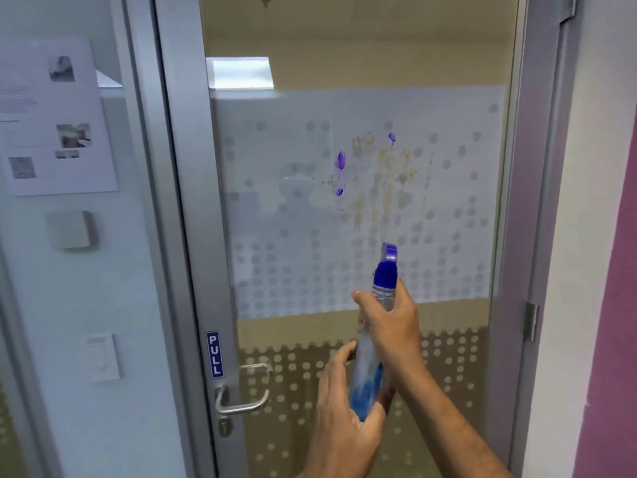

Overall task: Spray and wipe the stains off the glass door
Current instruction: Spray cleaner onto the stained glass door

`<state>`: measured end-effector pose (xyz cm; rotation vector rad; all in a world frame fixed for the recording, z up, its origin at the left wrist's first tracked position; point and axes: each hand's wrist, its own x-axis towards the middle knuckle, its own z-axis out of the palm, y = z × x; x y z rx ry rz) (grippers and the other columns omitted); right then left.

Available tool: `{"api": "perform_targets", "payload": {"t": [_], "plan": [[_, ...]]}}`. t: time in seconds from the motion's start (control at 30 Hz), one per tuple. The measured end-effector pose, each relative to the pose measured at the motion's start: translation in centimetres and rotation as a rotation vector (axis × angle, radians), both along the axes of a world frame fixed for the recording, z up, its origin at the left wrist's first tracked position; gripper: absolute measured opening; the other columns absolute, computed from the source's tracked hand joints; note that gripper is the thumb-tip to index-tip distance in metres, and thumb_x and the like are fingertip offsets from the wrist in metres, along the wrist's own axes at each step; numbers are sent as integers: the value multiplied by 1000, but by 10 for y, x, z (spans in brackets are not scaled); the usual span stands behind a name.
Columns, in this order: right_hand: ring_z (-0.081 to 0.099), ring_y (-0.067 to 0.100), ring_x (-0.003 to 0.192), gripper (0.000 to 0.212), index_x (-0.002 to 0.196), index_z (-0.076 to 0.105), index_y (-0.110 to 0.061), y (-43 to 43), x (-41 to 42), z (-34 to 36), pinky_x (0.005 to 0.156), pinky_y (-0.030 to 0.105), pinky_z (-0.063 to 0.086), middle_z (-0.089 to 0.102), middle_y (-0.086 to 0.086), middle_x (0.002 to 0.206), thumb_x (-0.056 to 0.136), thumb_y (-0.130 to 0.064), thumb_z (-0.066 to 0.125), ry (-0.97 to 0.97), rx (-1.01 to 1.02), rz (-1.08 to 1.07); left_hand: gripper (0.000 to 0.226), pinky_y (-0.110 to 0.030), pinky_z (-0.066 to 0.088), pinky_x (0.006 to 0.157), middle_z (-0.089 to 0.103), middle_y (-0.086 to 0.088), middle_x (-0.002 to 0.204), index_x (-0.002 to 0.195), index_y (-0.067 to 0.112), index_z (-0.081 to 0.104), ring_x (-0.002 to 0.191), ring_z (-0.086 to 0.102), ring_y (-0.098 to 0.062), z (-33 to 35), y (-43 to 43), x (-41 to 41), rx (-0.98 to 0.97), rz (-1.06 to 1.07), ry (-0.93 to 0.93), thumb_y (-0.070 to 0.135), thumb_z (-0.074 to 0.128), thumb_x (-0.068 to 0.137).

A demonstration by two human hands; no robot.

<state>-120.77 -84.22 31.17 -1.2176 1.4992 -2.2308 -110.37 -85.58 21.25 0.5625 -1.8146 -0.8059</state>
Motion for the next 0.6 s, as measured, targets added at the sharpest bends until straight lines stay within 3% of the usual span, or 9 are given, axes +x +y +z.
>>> {"api": "perform_targets", "payload": {"t": [0.1, 0.17, 0.27, 0.37, 0.47, 0.6], "plan": [[58, 20, 58, 27, 90, 66, -43, -21, -27, 8, 59, 29, 55, 59, 6, 68, 91, -17, 72, -11, -37, 23, 63, -5, 32, 110, 41, 34, 150, 145, 53, 33, 140, 38, 15, 7, -45, -5, -167, 3, -57, 71, 58, 90], [61, 17, 56, 27, 103, 68, -43, -36, -45, 14, 58, 25, 56, 65, -4, 69, 90, -20, 73, -24, -34, 17, 62, -13, 26, 118, 37, 30, 155, 148, 54, 29, 147, 30, 13, 22, -84, -14, -256, 26, -63, 79, 44, 94], [62, 16, 57, 28, 115, 68, -34, -48, -64, 22, 59, 24, 57, 70, -8, 81, 91, -22, 75, -59, -38, 4, 65, -34, 23, 128, 38, 9, 165, 155, 34, 37, 156, 28, -4, 45, -139, -26, -344, 164, -30, 68, 41, 100], [62, 14, 58, 27, 117, 69, -27, -63, -87, 34, 59, 27, 57, 74, -1, 99, 92, -17, 74, -89, -63, 24, 68, -30, 3, 132, 23, -1, 175, 163, 20, 31, 164, 6, -10, 71, -200, -41, -409, 282, -41, 53, 41, 105], [62, 14, 58, 28, 121, 68, -24, -77, -109, 41, 58, 27, 58, 77, 0, 110, 94, -17, 73, -52, -76, 28, 70, -37, 0, 134, 12, -6, 178, 166, 14, 22, 165, -4, -14, 94, -244, -54, -471, 374, -37, 47, 41, 107], [62, 13, 58, 29, 120, 67, -25, -90, -135, 52, 59, 25, 57, 76, -4, 94, 93, -19, 75, -23, -70, 66, 75, -38, -2, 134, 8, -9, 178, 168, 11, 13, 166, -5, -20, 123, -288, -69, -585, 509, -46, 50, 36, 108]]}}
